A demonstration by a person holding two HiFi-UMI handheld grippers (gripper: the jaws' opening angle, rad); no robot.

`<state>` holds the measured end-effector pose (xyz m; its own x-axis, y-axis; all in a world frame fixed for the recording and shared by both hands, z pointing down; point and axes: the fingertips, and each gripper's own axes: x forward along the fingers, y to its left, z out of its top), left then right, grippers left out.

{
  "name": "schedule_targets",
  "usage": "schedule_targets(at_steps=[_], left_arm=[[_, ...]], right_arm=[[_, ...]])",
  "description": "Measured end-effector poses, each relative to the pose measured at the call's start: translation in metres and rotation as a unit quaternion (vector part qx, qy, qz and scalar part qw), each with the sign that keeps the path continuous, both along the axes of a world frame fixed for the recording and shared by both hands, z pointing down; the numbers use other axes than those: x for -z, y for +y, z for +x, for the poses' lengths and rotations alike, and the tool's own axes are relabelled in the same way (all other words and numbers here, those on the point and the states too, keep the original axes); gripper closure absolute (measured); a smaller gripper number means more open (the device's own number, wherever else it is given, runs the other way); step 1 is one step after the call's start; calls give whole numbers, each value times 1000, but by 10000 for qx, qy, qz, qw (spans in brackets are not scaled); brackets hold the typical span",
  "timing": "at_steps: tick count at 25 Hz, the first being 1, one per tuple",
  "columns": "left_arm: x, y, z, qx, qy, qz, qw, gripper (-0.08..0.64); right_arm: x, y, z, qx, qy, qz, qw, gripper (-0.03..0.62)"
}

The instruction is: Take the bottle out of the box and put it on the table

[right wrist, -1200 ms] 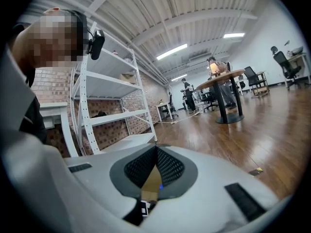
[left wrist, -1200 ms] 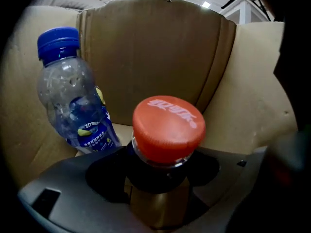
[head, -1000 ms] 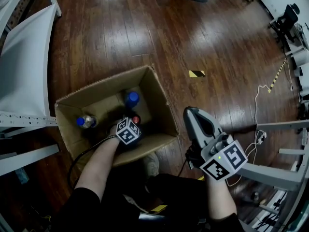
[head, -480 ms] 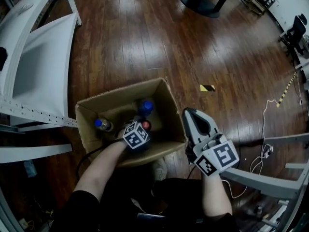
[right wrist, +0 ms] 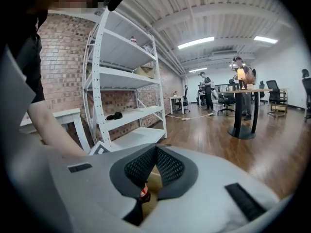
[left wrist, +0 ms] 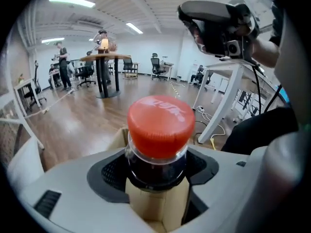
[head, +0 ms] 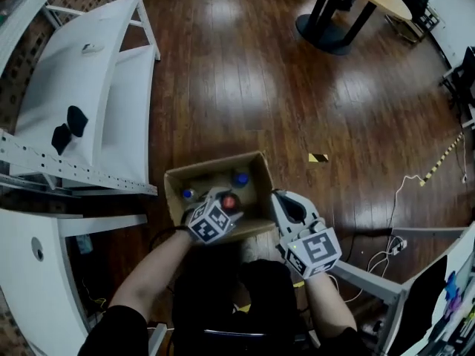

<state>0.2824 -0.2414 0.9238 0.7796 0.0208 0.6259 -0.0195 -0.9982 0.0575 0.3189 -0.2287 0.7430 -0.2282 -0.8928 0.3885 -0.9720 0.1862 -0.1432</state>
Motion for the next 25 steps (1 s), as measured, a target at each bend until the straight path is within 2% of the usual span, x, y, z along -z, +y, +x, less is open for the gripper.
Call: schedule_targets(at_steps=[2,6,9,12,15,18,21,25], left_arm=[[58,6,-7,-32,-9,110,9999,252],[171,12,-25,186,74,3,9998,252],[255,9,-36,324,181,176,9992,252],[330,18,-58,498,314,200,9981,252],[392,31,-90,858,527,135,9948,252],[454,24,-127,1300,902,360,9868,252],[506,11,-165,1822,1240,602,9736,252],[549,22,-215,2329,1380,736,9599,252]], right_arm=[[42,9,-2,46,66,-115,9999,588],[131,27,-5,93,238,-220,9994,588],[197,31,-11,143,362,-144,9991,588],[257,41,-31,279,426,-47,9987,586],[301,50,-59,436,454,91,9980,588],[336,44,-89,647,542,378,9957,586],[362,36,-128,1018,876,640,9889,586],[381,42,-183,1527,889,843,9807,588]])
